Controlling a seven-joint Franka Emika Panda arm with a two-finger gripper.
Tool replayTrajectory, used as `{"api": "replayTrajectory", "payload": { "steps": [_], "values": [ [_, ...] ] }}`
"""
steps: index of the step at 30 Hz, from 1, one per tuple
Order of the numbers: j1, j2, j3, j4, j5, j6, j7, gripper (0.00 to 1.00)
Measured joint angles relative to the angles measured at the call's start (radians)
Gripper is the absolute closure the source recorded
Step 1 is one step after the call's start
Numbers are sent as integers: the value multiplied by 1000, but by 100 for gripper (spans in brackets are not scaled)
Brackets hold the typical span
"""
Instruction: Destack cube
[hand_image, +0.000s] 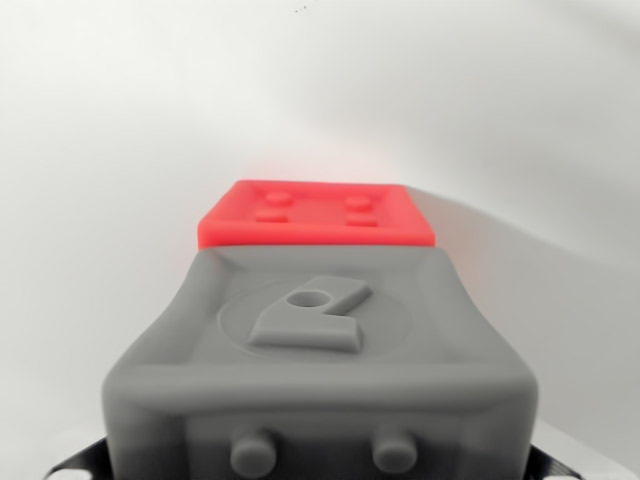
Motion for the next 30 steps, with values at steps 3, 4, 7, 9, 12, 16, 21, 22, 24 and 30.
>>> {"api": "replayTrajectory", "payload": {
  "steps": [3,4,7,9,12,16,21,22,24,30],
  "values": [
    [0,0,0,0,0,0,0,100],
    [0,0,0,0,0,0,0,100],
    [0,0,0,0,0,-1,0,100],
    [0,-2,0,0,0,-2,0,100],
    [1,-7,-1,-1,0,-5,0,100],
    [1,-18,-2,-2,0,-13,0,100],
    [2,-34,-3,-4,-1,-27,1,100],
    [2,-38,-4,-4,-1,-30,1,100],
    [3,-45,-5,-5,-2,-37,2,100],
    [6,-70,-8,-7,-6,-60,4,100]
  ]
}}
